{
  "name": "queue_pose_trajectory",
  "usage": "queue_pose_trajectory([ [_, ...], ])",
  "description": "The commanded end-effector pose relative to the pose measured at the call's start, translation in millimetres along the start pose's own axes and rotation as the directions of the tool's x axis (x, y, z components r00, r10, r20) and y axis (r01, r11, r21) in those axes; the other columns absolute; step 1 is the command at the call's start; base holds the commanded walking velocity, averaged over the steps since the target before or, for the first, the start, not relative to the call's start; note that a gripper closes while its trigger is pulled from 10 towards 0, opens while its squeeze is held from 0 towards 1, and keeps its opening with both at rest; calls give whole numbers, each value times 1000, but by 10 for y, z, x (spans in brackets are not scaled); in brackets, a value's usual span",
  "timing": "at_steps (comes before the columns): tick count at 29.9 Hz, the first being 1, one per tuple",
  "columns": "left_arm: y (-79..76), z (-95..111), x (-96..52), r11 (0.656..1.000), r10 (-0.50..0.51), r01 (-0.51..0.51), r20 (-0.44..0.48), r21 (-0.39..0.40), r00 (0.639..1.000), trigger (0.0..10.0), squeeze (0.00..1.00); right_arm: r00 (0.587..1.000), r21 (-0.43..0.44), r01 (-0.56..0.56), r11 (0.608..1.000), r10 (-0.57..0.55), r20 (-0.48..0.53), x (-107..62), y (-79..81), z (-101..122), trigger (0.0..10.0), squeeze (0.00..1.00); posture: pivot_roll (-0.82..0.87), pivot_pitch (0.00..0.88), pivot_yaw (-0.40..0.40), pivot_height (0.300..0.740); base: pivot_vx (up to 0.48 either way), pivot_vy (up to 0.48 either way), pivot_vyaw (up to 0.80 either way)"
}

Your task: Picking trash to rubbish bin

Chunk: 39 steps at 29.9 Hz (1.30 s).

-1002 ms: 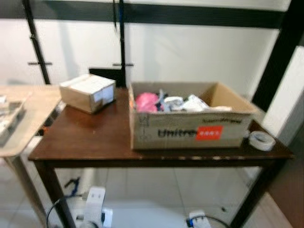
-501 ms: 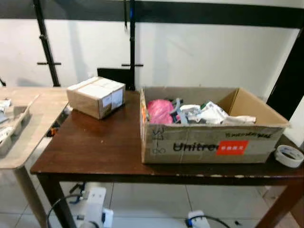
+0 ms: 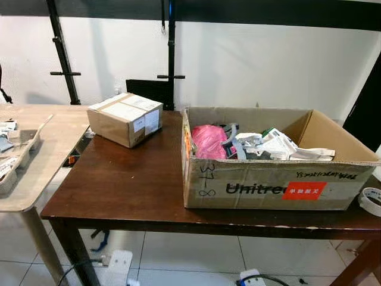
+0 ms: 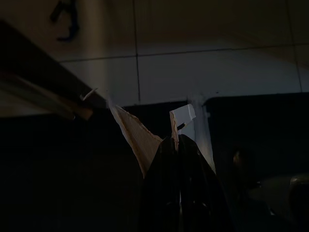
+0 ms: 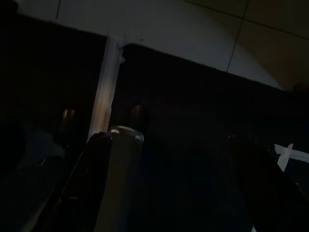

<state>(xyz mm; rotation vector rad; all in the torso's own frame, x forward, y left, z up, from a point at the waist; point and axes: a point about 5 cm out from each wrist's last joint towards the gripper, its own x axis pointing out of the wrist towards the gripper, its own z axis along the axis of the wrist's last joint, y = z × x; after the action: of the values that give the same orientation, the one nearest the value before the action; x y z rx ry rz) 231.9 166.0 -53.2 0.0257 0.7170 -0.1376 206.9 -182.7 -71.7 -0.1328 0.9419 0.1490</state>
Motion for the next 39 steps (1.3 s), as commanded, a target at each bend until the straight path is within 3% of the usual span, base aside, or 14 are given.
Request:
queue_pose_trajectory([
  [1, -2, -82, -27, 1000, 3, -3, -15, 5, 1000, 10000, 0, 1000, -12, -4, 1000, 4, -27, -13, -8, -78, 10000, 0, -3, 123, -42, 740, 0, 0, 0],
  [13, 38, -64, -34, 999, 26, -26, -4, 21, 1000, 10000, 0, 1000, -17, 1, 1000, -2, -16, -9, -46, -16, 10000, 0, 12, 118, -47, 740, 0, 0, 0],
  [39, 38, 53, 4, 1000, 18, -18, 10, 19, 1000, 10000, 0, 1000, 3, 13, 1000, -13, -8, -8, -61, 1, 10000, 0, 4, 113, -31, 740, 0, -326, 0],
])
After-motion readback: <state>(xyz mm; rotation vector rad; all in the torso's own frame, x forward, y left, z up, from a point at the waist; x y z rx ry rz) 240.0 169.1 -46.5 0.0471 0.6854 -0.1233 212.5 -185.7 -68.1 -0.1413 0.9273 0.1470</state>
